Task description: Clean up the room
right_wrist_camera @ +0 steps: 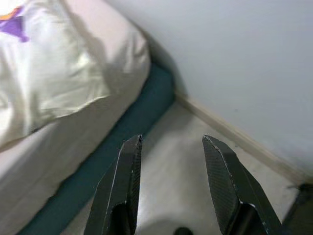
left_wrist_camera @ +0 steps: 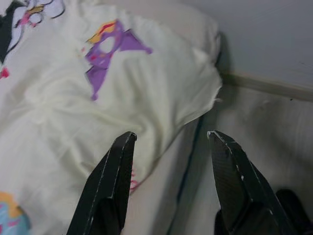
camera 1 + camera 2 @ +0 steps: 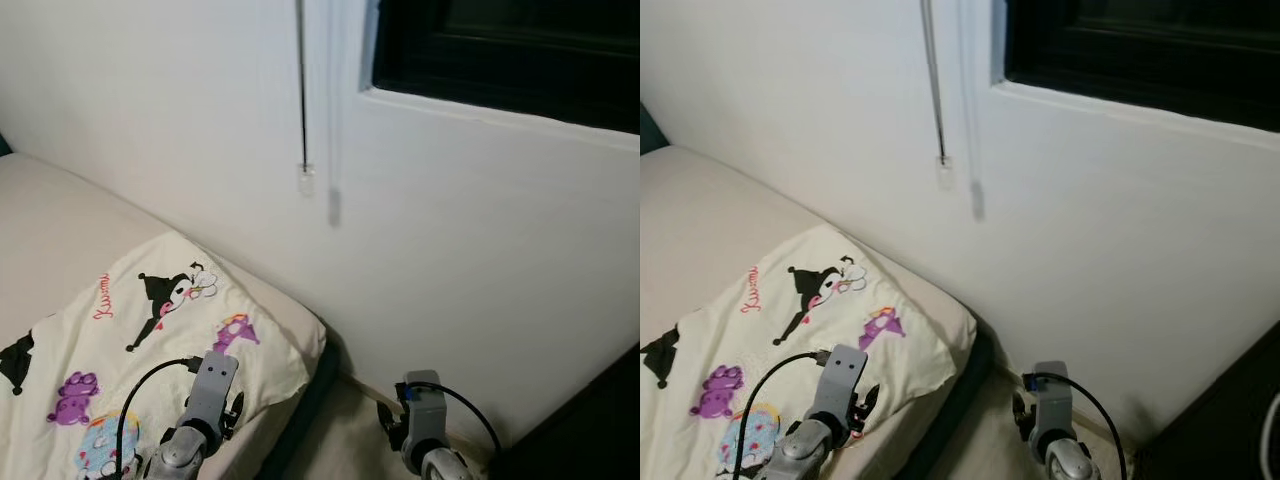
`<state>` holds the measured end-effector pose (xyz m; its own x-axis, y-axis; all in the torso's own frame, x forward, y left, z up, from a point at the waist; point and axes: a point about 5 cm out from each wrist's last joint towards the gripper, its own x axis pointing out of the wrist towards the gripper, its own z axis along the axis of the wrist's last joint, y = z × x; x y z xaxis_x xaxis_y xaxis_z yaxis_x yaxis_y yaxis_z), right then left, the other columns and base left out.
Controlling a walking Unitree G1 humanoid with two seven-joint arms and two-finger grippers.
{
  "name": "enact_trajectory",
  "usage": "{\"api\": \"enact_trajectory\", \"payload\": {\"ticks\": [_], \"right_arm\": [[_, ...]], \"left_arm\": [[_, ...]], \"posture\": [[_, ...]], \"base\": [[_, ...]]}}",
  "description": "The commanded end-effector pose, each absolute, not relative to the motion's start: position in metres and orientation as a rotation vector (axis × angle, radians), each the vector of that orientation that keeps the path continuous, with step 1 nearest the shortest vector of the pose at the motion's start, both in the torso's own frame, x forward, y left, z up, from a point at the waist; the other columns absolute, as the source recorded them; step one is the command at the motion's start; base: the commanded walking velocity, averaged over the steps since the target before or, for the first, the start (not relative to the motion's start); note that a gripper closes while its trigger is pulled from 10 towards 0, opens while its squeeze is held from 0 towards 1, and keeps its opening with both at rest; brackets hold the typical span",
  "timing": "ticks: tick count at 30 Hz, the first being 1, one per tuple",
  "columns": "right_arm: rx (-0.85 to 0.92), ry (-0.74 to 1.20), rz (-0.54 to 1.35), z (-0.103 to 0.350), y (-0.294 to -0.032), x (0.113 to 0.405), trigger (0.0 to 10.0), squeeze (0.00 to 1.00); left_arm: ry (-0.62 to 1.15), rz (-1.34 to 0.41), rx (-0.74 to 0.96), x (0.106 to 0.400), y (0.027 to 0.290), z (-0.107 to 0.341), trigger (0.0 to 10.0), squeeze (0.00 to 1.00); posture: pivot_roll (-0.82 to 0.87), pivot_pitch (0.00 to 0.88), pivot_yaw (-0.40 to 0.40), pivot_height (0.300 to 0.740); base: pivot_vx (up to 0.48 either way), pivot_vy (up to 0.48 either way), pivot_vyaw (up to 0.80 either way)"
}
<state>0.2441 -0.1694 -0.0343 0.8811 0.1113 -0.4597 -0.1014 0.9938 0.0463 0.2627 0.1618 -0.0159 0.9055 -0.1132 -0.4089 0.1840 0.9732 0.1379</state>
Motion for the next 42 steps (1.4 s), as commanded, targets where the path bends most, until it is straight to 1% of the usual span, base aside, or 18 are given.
{"api": "enact_trajectory", "payload": {"ticks": [1,16,18,21,42], "right_arm": [[0.034,0.496,0.101,-0.0381,-0.1687,0.2393,10.0,0.0],[0.037,0.499,0.102,-0.0386,-0.1682,0.2387,10.0,0.0],[0.003,0.511,0.133,-0.0395,-0.1657,0.2385,10.0,0.0],[-0.024,0.518,0.164,-0.04,-0.1633,0.238,10.0,0.0],[-0.015,0.499,0.16,-0.0391,-0.1624,0.2377,10.0,0.0]], "left_arm": [[0.431,-0.15,0.172,0.2593,0.1631,-0.0193,10.0,0.0],[0.45,-0.131,0.159,0.258,0.1645,-0.0214,10.0,0.0],[0.455,-0.126,0.159,0.2571,0.1654,-0.0223,10.0,0.0],[0.454,-0.116,0.152,0.2567,0.1669,-0.0224,10.0,0.0],[0.431,-0.131,0.164,0.2566,0.1674,-0.0205,10.0,0.0]], "posture": [[0.04,0.096,0.041,0.734],[0.05,0.101,0.037,0.734],[0.04,0.1,0.036,0.734],[0.04,0.1,0.033,0.734],[0.04,0.084,0.037,0.734]], "base": [[0.0,0.0,0.0],[0.0,0.0,0.0],[0.0,0.0,0.0],[0.0,0.0,0.8],[0.0,0.0,0.78]]}}
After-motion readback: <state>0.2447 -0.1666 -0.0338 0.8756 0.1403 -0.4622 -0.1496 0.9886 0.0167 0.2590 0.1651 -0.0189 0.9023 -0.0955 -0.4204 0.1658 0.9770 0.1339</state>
